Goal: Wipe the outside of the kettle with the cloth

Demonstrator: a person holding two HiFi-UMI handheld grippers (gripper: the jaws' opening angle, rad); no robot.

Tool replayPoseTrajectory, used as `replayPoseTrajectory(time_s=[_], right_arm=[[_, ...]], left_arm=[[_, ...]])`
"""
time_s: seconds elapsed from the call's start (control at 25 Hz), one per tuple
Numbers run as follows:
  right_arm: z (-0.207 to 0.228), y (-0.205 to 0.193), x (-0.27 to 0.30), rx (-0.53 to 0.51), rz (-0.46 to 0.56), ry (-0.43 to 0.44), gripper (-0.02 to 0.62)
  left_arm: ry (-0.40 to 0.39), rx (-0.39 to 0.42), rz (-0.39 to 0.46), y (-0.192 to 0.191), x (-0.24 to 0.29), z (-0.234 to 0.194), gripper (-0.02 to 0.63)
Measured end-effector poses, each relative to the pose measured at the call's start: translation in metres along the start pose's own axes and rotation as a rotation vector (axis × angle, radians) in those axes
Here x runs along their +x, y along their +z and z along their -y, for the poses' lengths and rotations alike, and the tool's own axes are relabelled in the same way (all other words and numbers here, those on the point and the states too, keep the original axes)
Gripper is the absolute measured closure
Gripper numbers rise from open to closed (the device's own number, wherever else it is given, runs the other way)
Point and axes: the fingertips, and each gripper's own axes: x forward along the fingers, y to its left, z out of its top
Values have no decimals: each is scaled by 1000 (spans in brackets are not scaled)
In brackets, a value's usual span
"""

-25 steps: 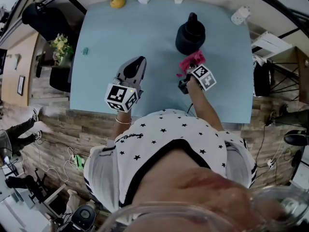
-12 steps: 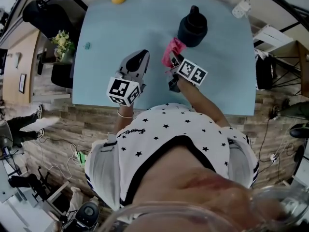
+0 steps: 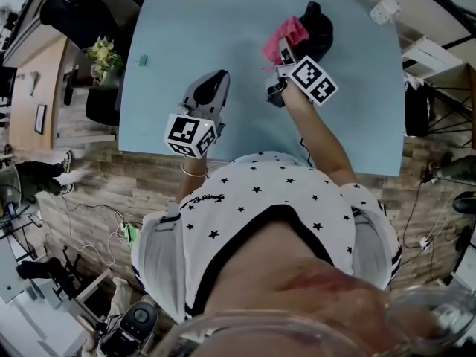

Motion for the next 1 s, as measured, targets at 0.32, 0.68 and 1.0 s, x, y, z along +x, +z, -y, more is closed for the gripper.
replayPoseTrajectory(time_s=[0.32,0.68,1.0], right_arm=[[41,-24,-1,89,-27,-118,528],[86,-48,-2,76,-90,-231,528],[130,-69,-7,70,-153,-333,528]], left_arm=[[3,-8,-4,-4,3,-3,566],[23,-22,-18,-10,3,-7,566],[57,-21,-21,-11,0,-15,566]])
